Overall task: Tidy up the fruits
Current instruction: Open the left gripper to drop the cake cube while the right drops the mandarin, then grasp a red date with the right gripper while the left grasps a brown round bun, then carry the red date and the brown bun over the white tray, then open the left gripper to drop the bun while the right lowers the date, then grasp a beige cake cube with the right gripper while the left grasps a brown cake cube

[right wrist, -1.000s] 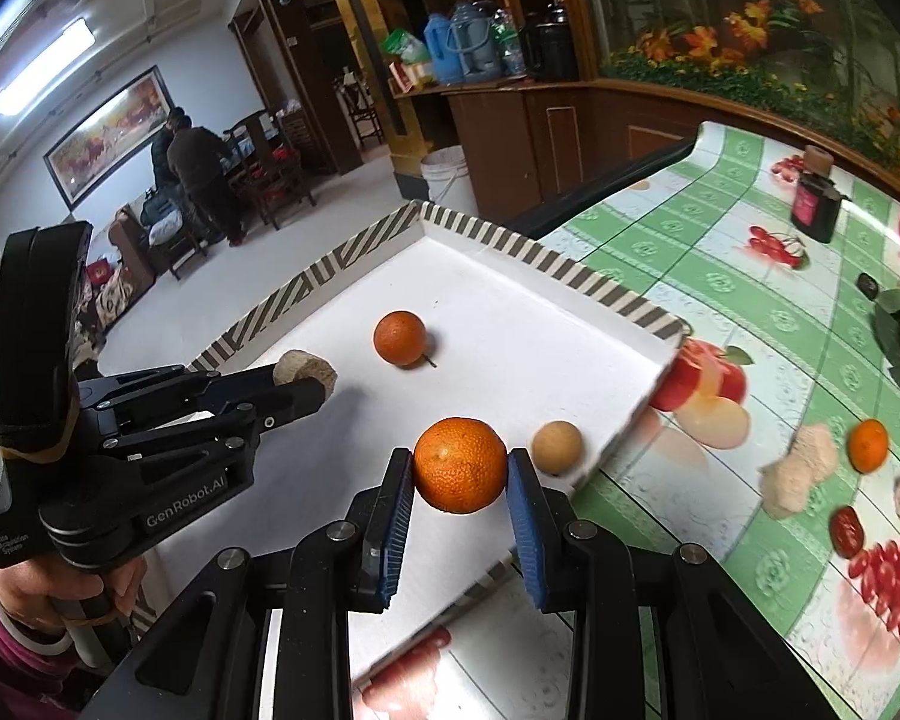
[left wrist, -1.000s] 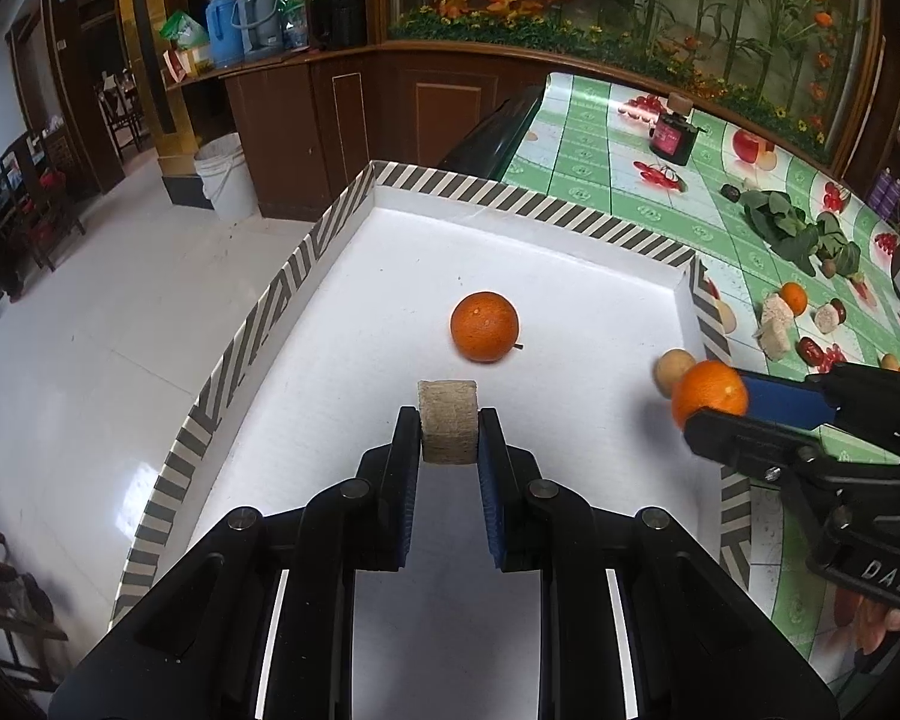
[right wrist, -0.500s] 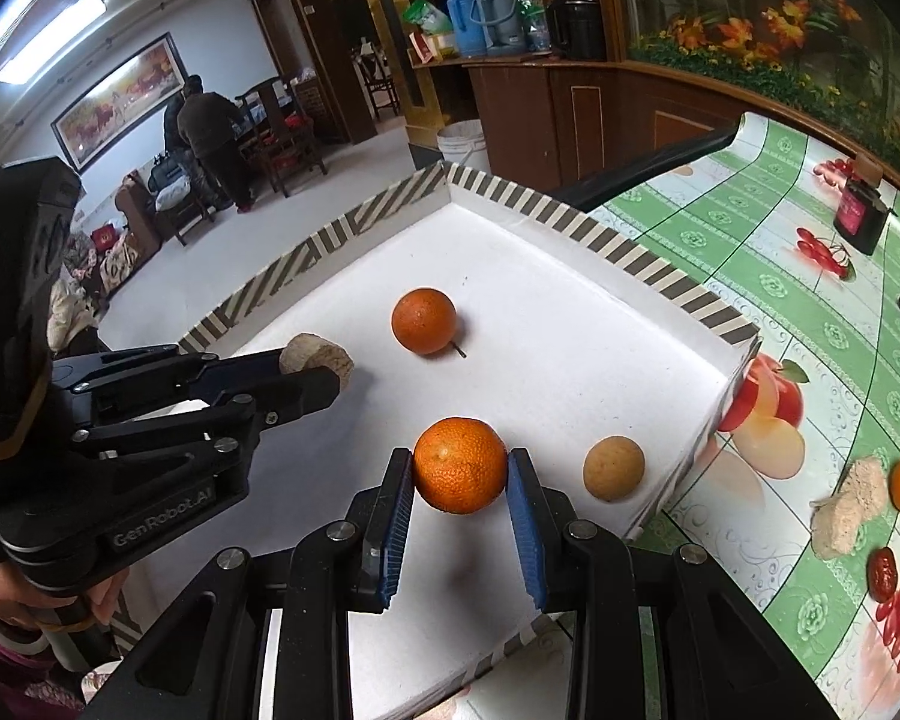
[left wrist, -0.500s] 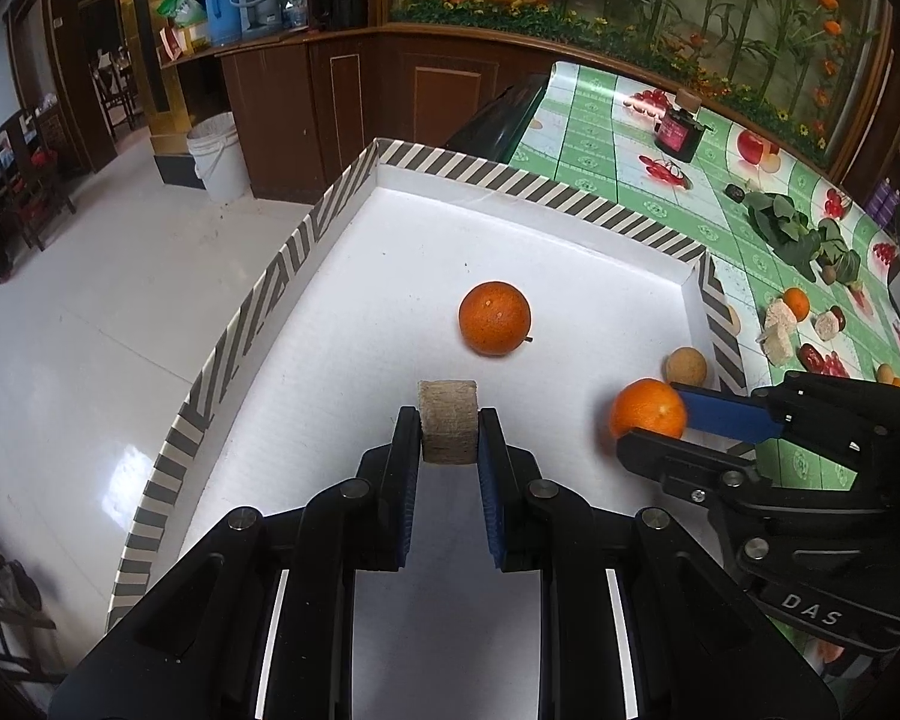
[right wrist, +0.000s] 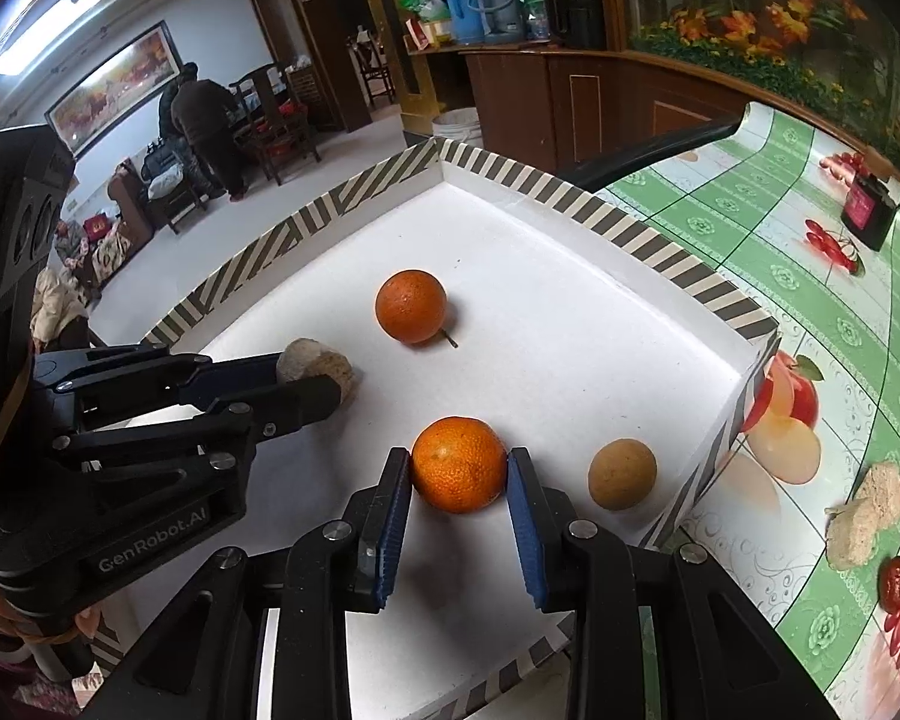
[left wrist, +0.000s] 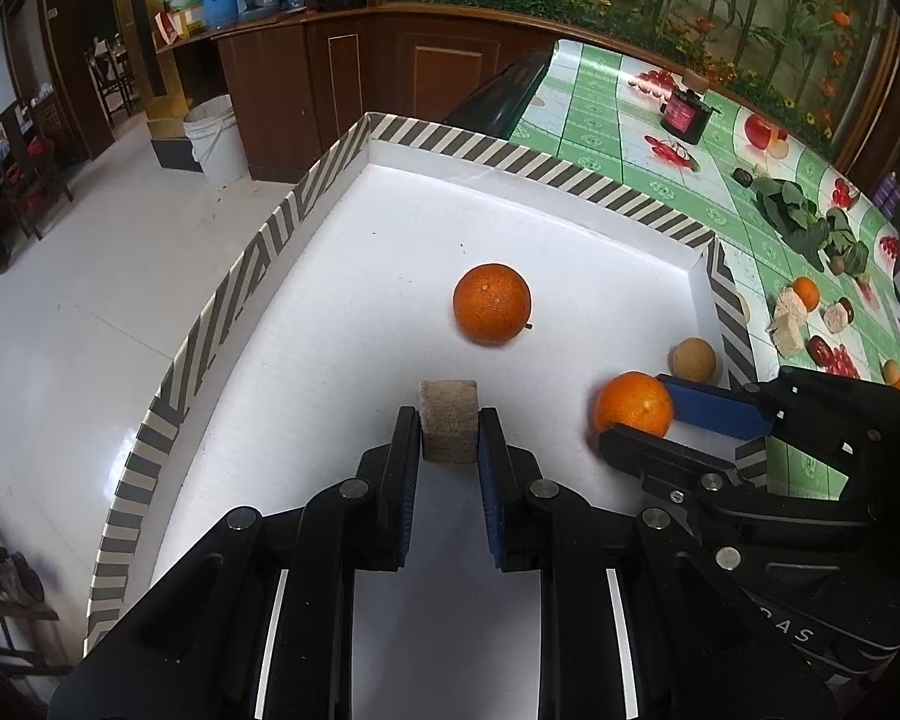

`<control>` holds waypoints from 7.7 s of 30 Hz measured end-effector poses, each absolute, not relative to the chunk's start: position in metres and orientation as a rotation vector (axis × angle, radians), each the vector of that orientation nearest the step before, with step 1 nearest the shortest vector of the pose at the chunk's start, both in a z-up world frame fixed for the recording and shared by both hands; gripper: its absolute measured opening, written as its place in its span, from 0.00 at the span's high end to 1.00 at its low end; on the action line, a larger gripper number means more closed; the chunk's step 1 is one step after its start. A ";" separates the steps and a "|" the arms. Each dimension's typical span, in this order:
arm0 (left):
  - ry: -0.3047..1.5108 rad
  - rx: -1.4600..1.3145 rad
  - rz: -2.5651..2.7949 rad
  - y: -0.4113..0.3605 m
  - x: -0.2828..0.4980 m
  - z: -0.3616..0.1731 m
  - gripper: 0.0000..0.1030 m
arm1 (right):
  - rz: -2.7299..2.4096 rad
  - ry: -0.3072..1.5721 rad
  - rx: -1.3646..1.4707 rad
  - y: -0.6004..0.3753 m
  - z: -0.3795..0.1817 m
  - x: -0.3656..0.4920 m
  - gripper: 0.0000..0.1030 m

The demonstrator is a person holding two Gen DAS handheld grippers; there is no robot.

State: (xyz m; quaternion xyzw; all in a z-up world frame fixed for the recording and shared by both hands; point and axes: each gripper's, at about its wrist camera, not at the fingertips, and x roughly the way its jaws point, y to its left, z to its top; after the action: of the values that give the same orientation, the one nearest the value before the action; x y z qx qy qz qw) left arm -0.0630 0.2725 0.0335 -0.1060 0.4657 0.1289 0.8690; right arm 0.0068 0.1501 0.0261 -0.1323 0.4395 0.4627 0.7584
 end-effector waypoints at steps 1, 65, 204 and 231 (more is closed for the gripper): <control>0.974 -0.221 0.274 0.272 -0.063 0.033 0.78 | 1.007 0.954 -0.287 0.149 0.027 0.006 0.70; 1.002 -0.137 -0.008 0.092 0.003 0.044 0.45 | 0.741 0.906 -0.182 -0.044 0.020 0.079 0.68; 0.926 -0.235 0.351 0.265 -0.120 0.043 0.46 | 1.032 0.915 -0.242 0.119 0.040 -0.033 0.73; 0.940 -0.125 0.045 0.114 -0.048 0.058 0.46 | 0.659 0.938 -0.033 -0.072 0.037 0.012 0.72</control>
State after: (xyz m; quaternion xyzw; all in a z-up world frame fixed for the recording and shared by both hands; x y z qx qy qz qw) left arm -0.0483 0.1141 0.0579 -0.0603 0.4526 0.0218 0.8894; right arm 0.0123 -0.0721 0.0365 -0.0156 0.4436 0.3118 0.8401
